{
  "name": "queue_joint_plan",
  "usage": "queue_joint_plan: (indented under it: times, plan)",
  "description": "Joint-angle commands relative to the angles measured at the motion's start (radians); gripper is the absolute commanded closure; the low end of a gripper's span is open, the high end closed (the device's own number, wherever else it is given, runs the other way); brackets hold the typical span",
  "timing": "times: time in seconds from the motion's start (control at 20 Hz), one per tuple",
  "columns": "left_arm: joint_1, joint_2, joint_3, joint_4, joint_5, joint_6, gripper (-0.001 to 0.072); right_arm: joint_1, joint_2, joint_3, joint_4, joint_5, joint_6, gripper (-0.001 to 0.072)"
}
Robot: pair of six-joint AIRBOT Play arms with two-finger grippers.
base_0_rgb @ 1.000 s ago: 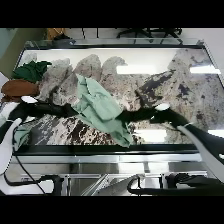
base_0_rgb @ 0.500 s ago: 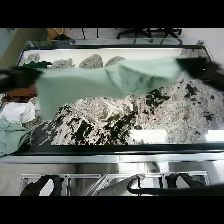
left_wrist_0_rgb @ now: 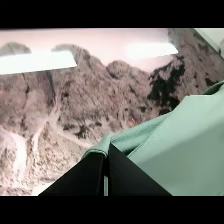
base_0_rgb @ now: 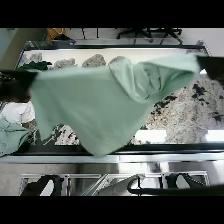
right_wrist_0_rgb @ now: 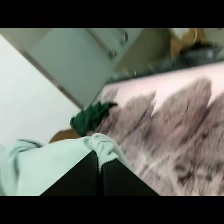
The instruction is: Fold the shirts.
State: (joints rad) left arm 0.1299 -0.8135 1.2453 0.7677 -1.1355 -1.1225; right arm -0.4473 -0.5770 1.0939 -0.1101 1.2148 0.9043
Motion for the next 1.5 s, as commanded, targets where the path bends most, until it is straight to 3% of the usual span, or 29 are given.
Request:
queue_joint_plan:
  times: [0.0,0.15,0.3,0.35,0.4,0.45,0.5,0.55,0.6,0.8,0.9,1.0,1.2,1.45]
  plan:
    - [-0.141,-0.141,-0.166,0.000,0.141,0.042,0.0695,0.097,-0.124,-0.134,-0.064,-0.018,0.000,0.0693]
    - [-0.220,-0.324,-0.238,0.000,0.290,0.050,0.0695,0.138,-0.290,-0.258,-0.153,-0.122,0.000,0.0688]
    - [-0.228,-0.503,-0.214,0.000,0.324,0.072,0.0695,0.112,-0.454,-0.270,-0.166,-0.207,-0.020,0.0663]
    - [-0.214,-0.548,-0.184,0.000,0.323,0.072,0.0694,0.094,-0.494,-0.261,-0.145,-0.217,-0.023,0.0491]
    - [-0.195,-0.589,-0.144,-0.003,0.321,0.066,0.0692,0.074,-0.525,-0.246,-0.121,-0.214,-0.030,0.0362]
    - [-0.177,-0.620,-0.097,-0.004,0.308,0.062,0.0690,0.050,-0.542,-0.226,-0.113,-0.206,-0.054,0.0344]
    - [-0.154,-0.647,-0.040,-0.002,0.277,0.062,0.0549,0.024,-0.546,-0.204,-0.114,-0.192,-0.072,0.0344]
    - [-0.127,-0.665,0.014,-0.003,0.234,0.057,0.0159,-0.010,-0.544,-0.175,-0.114,-0.167,-0.088,0.0343]
    - [-0.099,-0.678,0.071,-0.002,0.164,0.037,0.0001,-0.048,-0.543,-0.148,-0.121,-0.128,-0.098,0.0343]
    - [0.009,-0.656,0.119,0.000,-0.126,-0.086,0.0001,-0.109,-0.550,-0.120,-0.339,-0.049,-0.051,0.0345]
    - [0.033,-0.606,0.015,0.002,-0.217,-0.120,0.0001,-0.055,-0.578,-0.120,-0.462,-0.050,-0.014,0.0345]
    - [0.035,-0.533,-0.150,0.002,-0.267,-0.137,0.0001,0.014,-0.621,-0.120,-0.473,-0.060,-0.014,0.0345]
    - [0.000,-0.359,-0.536,0.000,-0.253,-0.189,0.0001,0.148,-0.692,-0.120,-0.473,-0.142,-0.018,0.0345]
    - [-0.187,-0.186,-0.869,-0.004,-0.061,-0.276,0.0001,0.240,-0.737,-0.120,-0.470,-0.191,-0.018,0.0345]
